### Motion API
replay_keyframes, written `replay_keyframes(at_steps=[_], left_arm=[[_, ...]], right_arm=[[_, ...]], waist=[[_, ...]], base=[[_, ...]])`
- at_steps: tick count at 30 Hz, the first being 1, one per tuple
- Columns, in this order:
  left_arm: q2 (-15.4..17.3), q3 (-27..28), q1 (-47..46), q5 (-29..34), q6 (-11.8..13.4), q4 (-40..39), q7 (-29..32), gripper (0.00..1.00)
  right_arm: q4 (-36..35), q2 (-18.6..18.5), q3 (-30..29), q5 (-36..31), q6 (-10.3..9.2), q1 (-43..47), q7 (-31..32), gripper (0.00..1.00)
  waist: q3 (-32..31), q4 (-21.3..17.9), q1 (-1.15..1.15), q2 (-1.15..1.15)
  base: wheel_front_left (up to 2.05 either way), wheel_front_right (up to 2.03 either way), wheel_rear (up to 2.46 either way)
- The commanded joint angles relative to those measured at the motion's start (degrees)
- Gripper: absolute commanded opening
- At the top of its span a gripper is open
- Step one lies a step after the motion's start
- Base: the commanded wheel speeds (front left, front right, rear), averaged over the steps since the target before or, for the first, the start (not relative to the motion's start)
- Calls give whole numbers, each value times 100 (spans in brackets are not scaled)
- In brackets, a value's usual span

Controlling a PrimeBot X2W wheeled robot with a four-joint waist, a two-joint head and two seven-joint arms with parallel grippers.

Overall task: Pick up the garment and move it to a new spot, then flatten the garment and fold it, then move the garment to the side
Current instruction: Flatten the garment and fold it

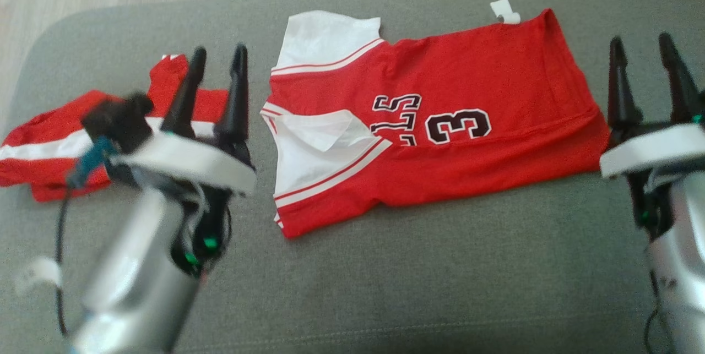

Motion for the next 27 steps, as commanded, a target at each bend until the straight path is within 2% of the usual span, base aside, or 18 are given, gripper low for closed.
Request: replay_keyframes(at_steps=[1,8,13,17,21,27], left_arm=[[-5,317,-5,212,37,-261,-63,100],[-759,906,1405,1327,-68,-651,-65,100],[-1034,1193,1921,1795,-247,-527,-66,100],[-1121,1266,1936,2005,-355,-235,-66,100],[-1151,1184,1842,1947,-378,399,-66,100],[-1161,940,1468,1835,-230,1586,241,100]], right_arm=[[-321,75,14,-166,37,90,-91,100],[-1231,752,-359,-889,37,1158,-178,100],[-1702,1063,-618,-1113,37,1677,-181,100],[-1828,1132,-629,-1172,37,1775,-182,100],[-1880,1087,-599,-1197,37,1726,-182,100],[-1911,967,-483,-1233,37,1592,-182,100]], waist=[[-104,-26,0,0],[-375,-171,0,0],[-381,-206,0,0],[-351,-229,0,0],[-312,-283,0,0],[-154,-386,0,0]], base=[[0,0,0],[0,0,0],[0,0,0],[0,0,0],[0,0,0],[0,0,0]])
